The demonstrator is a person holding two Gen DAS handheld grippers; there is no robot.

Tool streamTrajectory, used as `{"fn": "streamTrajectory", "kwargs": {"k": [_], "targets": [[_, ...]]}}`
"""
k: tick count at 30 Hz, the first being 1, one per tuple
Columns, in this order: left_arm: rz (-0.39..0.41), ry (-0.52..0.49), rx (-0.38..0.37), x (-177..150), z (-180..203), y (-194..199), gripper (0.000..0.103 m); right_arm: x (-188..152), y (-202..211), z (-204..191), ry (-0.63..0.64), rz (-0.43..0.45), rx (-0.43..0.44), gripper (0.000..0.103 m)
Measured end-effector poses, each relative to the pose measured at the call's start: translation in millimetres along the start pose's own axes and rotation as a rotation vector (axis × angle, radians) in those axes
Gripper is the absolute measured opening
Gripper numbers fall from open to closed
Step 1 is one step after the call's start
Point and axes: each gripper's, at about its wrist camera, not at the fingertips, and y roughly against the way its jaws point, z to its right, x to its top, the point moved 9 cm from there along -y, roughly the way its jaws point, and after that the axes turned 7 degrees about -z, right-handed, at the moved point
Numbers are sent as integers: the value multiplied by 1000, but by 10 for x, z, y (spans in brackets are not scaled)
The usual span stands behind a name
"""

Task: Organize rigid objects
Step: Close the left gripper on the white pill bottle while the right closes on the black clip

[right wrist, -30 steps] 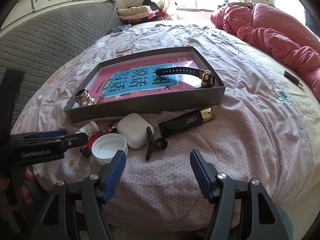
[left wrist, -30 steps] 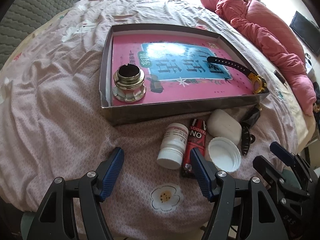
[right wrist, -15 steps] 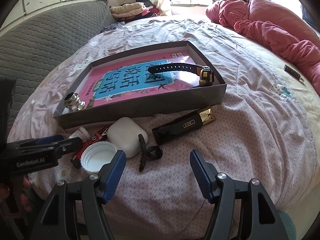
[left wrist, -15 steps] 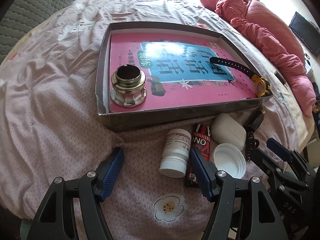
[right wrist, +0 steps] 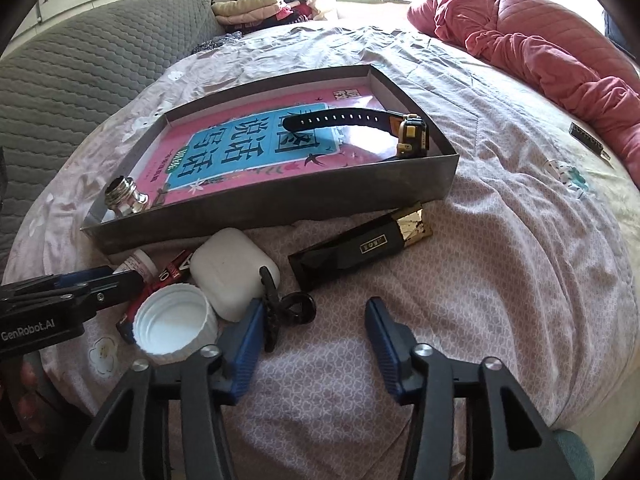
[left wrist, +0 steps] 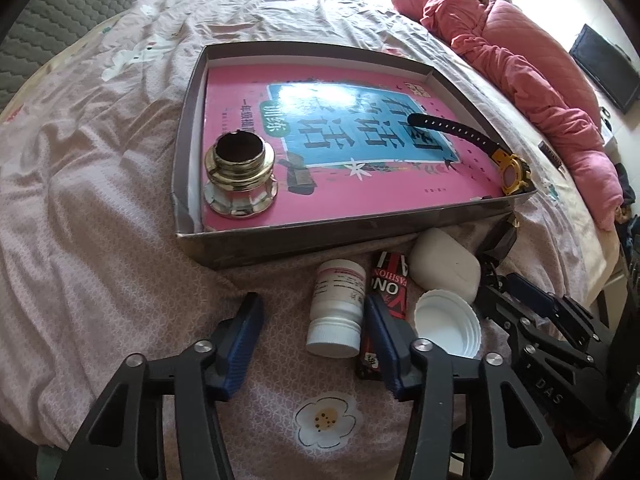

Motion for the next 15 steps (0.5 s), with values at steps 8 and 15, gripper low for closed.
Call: {"fn": "streamTrajectory", "kwargs": {"k": [8, 15], "targets": [[-9, -19, -16, 32, 93, -23, 31, 29, -26, -24, 20, 12, -9, 37], [-34, -5, -4, 36, 56, -119, 31, 24, -44, -13, 17, 19, 23, 31]]}}
